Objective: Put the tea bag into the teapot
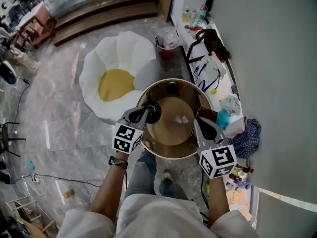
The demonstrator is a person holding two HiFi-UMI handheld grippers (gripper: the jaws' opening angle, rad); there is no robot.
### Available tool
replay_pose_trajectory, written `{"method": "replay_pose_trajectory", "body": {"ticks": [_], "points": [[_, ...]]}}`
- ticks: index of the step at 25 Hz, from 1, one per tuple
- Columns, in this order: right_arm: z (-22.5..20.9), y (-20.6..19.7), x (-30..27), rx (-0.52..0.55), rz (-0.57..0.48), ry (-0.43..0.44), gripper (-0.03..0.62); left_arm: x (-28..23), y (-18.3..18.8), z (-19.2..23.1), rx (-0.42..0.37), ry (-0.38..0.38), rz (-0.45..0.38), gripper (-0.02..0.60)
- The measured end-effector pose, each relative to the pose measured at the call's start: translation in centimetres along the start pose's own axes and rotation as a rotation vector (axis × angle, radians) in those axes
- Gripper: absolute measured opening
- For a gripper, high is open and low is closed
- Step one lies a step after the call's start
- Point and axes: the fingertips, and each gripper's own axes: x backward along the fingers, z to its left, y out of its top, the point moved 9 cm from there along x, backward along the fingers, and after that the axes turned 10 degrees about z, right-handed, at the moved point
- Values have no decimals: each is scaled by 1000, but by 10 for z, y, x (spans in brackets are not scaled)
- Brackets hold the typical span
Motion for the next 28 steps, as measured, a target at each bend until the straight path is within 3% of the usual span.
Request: {"method": "replay_pose_trajectory", "body": {"ticks": [13,28], "points": [[21,23,52,57,-65,4,6,76,37,-43,-35,47,-123,3],[39,36,130,121,-169,54,6,175,64,-120,-90,118,-257,3]]}}
